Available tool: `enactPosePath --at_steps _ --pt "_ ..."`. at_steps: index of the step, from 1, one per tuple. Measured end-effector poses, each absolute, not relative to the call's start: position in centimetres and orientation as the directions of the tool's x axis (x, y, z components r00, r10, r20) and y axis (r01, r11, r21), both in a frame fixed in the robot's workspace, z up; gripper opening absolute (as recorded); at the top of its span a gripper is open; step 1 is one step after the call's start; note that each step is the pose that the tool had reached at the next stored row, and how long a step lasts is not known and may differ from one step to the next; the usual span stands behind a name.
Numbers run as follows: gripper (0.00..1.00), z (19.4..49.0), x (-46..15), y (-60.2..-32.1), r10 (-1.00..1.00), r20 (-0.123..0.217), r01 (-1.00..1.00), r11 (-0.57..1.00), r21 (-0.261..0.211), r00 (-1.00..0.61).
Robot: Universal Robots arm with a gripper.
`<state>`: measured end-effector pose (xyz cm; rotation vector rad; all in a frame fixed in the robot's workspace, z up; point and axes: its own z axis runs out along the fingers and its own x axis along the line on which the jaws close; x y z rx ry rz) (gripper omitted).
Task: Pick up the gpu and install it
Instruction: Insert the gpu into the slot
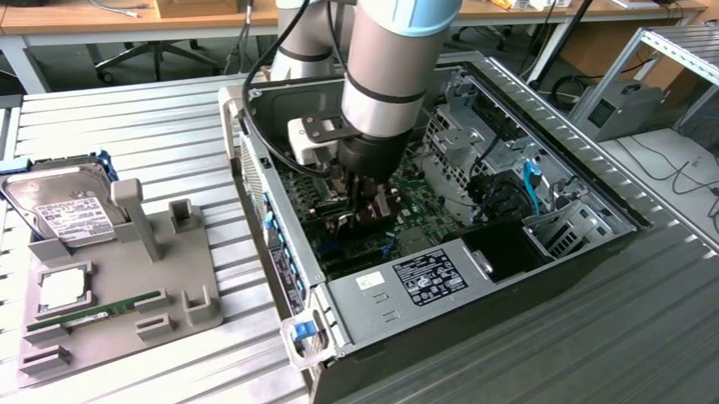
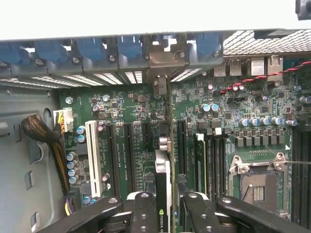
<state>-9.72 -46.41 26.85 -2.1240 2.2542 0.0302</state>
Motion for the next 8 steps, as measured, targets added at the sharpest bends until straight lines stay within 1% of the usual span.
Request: enactPosePath --at_steps 8 --pt "0.26 26.51 -9.78 -46.41 -0.997 -0.046 -0.998 0.059 -0.022 -0.058"
